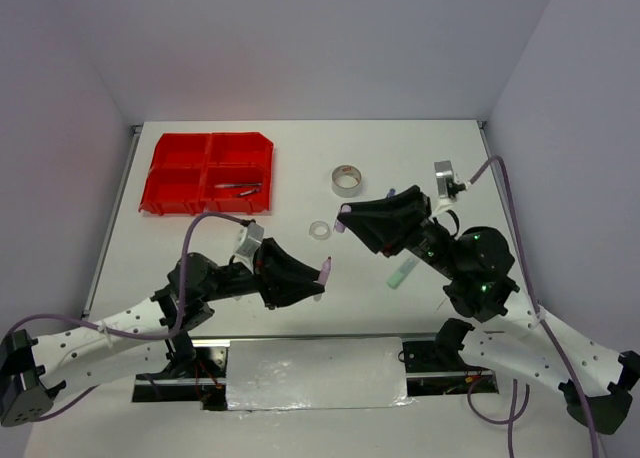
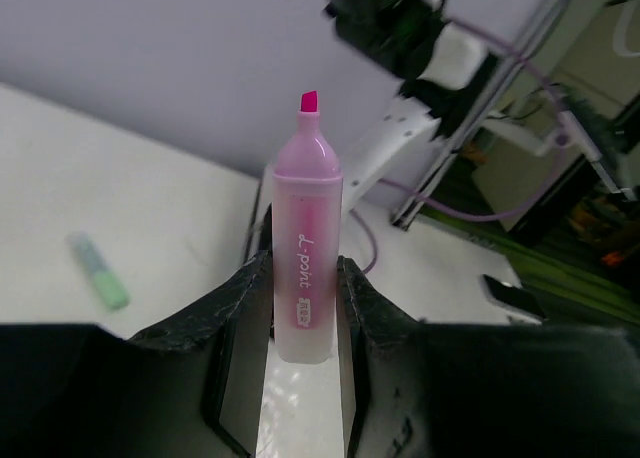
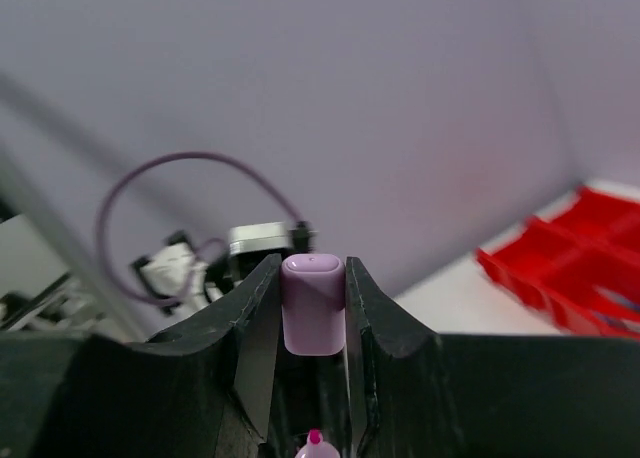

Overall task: Sort the stationery into containers
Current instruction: Close the pen cap on the pen.

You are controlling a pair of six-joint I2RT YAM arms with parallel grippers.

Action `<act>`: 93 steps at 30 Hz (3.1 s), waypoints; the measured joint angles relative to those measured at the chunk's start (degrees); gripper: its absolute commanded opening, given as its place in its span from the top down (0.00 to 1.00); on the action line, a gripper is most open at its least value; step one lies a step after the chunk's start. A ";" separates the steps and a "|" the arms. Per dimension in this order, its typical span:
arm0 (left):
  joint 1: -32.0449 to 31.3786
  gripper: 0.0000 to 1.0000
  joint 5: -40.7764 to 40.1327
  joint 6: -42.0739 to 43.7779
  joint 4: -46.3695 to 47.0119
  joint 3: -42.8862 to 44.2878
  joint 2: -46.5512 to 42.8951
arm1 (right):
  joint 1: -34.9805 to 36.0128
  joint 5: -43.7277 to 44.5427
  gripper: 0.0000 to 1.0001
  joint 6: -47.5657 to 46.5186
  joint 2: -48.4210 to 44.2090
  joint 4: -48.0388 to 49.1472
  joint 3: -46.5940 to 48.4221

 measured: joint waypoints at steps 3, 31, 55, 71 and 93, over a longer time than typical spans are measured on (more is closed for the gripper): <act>0.00 1.00 3.37 -1.46 6.99 0.11 0.35 | 3.43 -3.21 1.00 -1.55 -1.25 5.88 0.00; -0.11 1.00 8.39 -1.40 8.07 2.56 -1.36 | 19.02 -0.59 1.00 -12.17 3.76 12.59 -0.68; -0.11 1.00 5.31 0.90 3.08 3.45 -5.05 | 19.43 1.11 1.00 -13.05 3.37 11.30 -3.04; -0.15 1.00 3.56 3.52 -0.72 3.65 -7.26 | 19.67 1.38 0.89 -12.11 4.52 12.44 -3.63; -0.15 1.00 2.69 8.39 -4.92 7.61 -6.93 | 20.68 2.99 0.33 -10.03 4.66 13.53 -5.99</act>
